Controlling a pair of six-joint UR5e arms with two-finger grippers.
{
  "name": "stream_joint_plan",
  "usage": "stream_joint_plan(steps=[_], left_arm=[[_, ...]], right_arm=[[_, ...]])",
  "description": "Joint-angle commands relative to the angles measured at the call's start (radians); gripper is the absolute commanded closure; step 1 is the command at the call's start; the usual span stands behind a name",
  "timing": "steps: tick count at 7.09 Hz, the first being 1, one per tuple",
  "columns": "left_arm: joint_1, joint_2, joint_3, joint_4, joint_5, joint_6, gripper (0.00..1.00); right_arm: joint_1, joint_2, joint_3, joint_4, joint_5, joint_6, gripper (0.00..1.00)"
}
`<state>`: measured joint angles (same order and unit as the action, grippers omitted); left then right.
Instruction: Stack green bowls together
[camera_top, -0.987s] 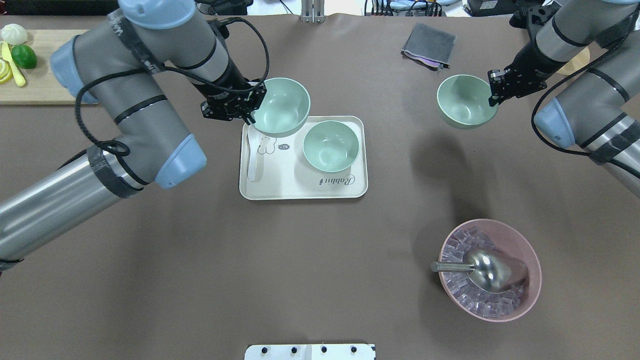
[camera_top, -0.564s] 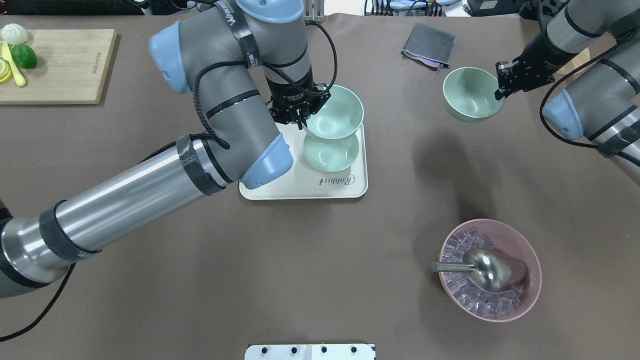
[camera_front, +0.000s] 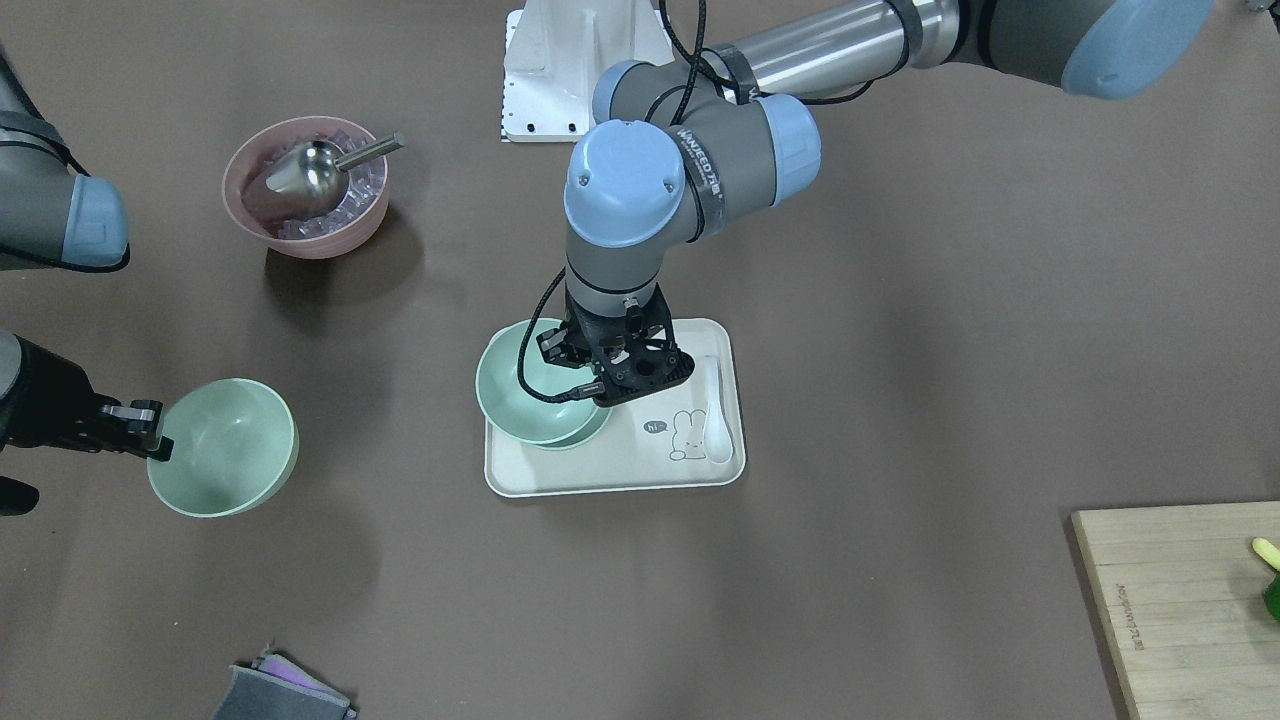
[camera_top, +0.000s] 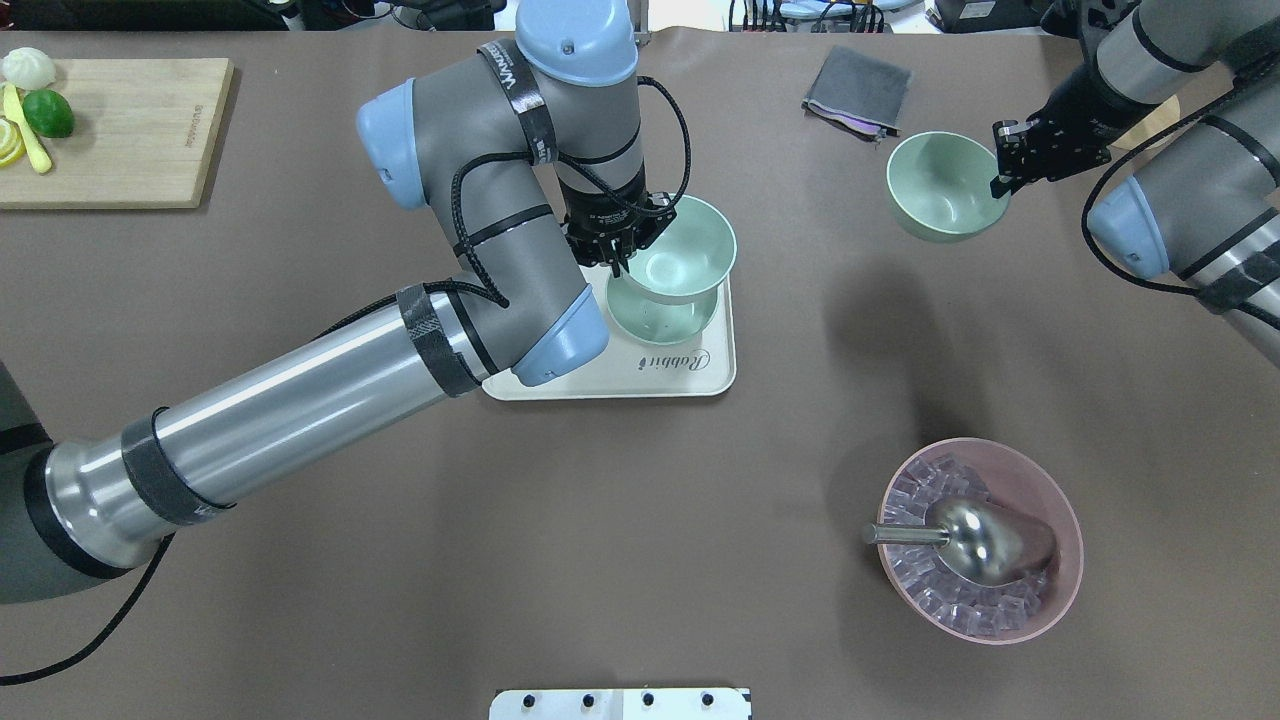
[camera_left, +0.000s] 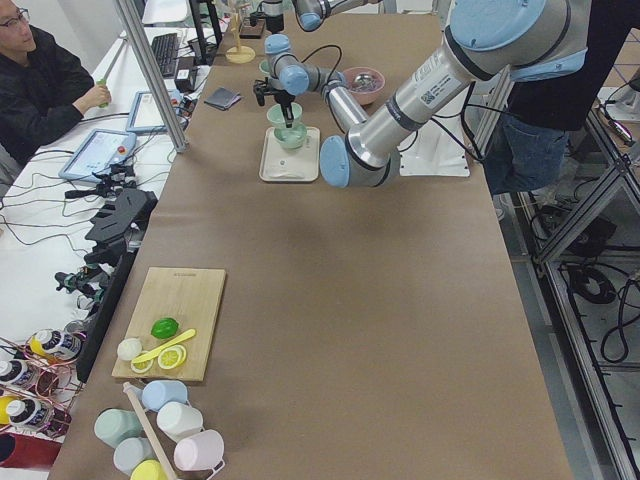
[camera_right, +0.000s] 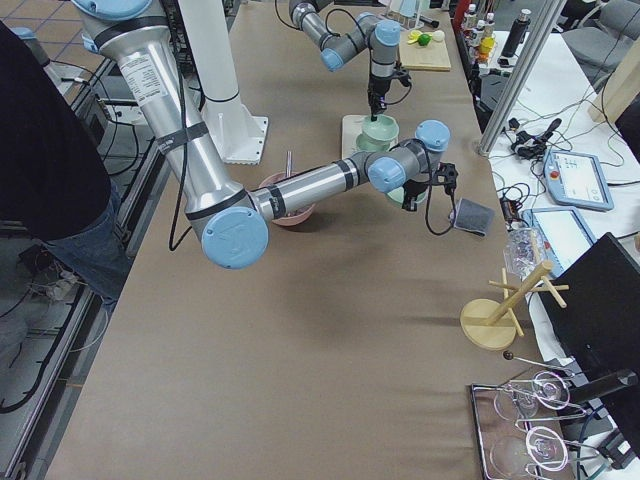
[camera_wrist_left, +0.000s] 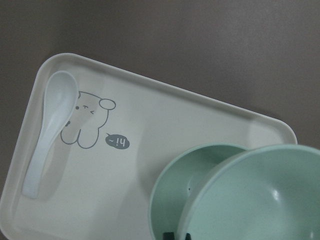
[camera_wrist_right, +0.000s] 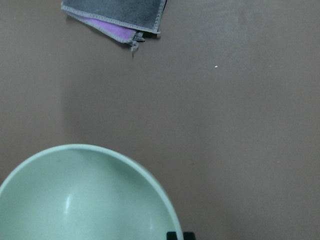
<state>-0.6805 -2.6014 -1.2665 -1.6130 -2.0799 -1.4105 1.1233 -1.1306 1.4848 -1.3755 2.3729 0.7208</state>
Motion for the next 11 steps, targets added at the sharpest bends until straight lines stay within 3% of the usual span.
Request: stream_joint_plan(steps=[1, 11], left_arm=[[-0.004, 0.044, 0.004, -0.128, -0.002, -0.002, 1.00], [0.025, 0.084, -0.016, -0.173, 0.000, -0.005, 1.00]], right_arm=[[0.001, 0.002, 0.002, -0.001, 0.000, 0.000, 1.00], [0.003, 0.002, 0.002, 0.001, 0.000, 0.002, 1.00]])
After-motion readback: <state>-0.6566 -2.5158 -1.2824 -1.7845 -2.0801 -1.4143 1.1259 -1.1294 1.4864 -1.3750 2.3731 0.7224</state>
